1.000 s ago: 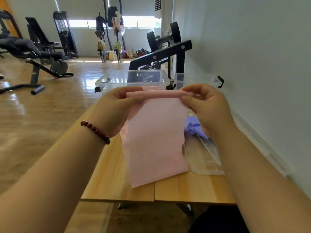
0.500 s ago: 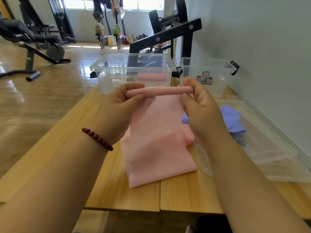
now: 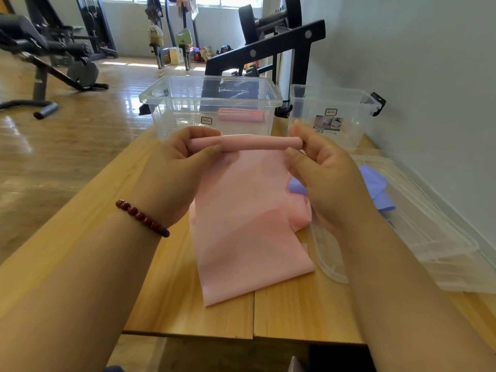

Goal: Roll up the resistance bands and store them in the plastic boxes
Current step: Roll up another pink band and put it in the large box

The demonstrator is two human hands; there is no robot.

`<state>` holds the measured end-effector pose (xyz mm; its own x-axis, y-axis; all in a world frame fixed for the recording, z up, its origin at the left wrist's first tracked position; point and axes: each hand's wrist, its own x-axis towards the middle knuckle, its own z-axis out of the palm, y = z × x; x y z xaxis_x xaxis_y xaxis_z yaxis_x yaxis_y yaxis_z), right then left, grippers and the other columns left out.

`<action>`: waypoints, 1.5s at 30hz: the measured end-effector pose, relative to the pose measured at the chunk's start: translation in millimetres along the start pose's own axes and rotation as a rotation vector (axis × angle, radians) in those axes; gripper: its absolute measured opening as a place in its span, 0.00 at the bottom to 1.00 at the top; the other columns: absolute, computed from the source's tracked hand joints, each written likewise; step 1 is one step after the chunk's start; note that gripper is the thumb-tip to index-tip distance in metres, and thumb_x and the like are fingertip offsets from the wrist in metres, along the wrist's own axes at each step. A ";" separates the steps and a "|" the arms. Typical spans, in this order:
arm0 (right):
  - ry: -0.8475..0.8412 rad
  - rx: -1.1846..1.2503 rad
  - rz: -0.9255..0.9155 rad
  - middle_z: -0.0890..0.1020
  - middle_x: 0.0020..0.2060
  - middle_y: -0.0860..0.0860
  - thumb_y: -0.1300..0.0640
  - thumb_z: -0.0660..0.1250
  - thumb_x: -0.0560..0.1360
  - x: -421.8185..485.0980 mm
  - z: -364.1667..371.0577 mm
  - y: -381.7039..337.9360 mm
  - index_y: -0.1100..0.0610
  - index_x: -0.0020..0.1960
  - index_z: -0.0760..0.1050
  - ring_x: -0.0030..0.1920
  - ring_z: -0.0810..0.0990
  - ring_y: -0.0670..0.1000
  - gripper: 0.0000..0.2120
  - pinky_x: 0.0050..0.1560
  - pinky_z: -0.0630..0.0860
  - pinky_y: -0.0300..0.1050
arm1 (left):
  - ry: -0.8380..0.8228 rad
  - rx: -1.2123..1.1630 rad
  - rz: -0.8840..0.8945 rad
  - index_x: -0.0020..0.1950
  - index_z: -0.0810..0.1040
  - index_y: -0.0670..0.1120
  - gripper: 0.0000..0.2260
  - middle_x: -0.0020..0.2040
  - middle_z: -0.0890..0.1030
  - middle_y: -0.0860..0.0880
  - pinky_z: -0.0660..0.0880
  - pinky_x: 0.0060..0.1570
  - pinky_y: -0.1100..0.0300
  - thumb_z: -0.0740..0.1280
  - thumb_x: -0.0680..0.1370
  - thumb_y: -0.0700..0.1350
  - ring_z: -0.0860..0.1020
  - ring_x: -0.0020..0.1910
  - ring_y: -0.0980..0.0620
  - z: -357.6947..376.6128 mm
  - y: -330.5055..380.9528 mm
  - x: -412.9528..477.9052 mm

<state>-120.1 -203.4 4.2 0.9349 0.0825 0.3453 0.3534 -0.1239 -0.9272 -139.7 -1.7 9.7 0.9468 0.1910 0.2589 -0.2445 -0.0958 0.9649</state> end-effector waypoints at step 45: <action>-0.169 0.115 -0.242 0.78 0.60 0.40 0.62 0.70 0.73 -6.6 -20.4 -61.5 0.38 0.57 0.73 0.57 0.81 0.45 0.21 0.55 0.77 0.43 | -0.149 0.044 0.060 0.44 0.85 0.55 0.10 0.51 0.83 0.45 0.79 0.55 0.46 0.79 0.65 0.49 0.81 0.53 0.41 -1.4 75.0 -24.1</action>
<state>-147.4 -216.4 61.9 0.8019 0.2606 0.5376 0.5496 0.0311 -0.8349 -181.1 -12.1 75.9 0.9522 0.0370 0.3031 -0.2950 -0.1457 0.9443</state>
